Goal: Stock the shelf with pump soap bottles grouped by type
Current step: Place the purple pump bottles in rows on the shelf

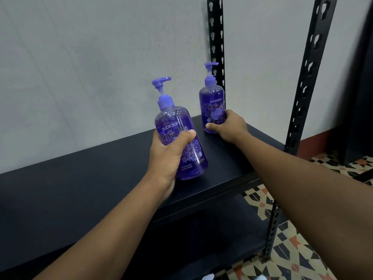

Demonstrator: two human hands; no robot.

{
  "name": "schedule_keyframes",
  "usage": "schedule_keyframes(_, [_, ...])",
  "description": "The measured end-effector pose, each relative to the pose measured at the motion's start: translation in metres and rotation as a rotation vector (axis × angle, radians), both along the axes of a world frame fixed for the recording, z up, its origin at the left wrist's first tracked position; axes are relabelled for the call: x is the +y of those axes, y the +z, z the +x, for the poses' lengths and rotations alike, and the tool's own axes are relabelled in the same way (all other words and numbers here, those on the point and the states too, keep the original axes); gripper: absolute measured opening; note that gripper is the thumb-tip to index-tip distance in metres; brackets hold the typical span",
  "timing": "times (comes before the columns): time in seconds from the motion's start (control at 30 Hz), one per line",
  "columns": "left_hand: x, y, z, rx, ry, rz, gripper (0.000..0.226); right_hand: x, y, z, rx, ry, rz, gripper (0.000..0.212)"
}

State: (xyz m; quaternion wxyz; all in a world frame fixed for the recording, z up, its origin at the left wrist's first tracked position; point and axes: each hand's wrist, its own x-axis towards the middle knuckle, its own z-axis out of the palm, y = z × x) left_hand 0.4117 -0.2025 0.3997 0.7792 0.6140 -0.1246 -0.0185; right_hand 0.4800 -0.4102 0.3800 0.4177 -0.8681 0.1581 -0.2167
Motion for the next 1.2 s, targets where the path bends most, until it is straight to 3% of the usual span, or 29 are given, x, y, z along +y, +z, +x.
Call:
schedule_keyframes(0.17, [-0.003, 0.002, -0.003, -0.042, 0.035, 0.04, 0.05, 0.003, -0.003, -0.022, -0.008, 0.037, -0.003, 0.07])
schedule_keyframes(0.43, [-0.015, 0.0, -0.009, -0.18, 0.115, 0.197, 0.059, 0.005, -0.01, -0.099, 0.365, 0.143, -0.603, 0.063])
schedule_keyframes(0.7, [-0.019, -0.006, -0.015, -0.209, 0.092, 0.271, 0.066, 0.009, -0.015, -0.112, 0.43, 0.146, -0.608, 0.06])
schedule_keyframes(0.9, [-0.003, -0.01, -0.019, -0.132, 0.006, 0.632, 0.093, 0.01, -0.013, -0.114, 0.438, 0.139, -0.61, 0.061])
schedule_keyframes(1.07, [0.004, -0.012, -0.01, -0.106, 0.037, 0.683, 0.078, 0.011, -0.013, -0.115, 0.435, 0.127, -0.603, 0.06])
schedule_keyframes(1.2, [-0.01, -0.016, 0.022, -0.114, 0.106, 0.707, 0.078, 0.012, -0.012, -0.117, 0.438, 0.125, -0.601, 0.06])
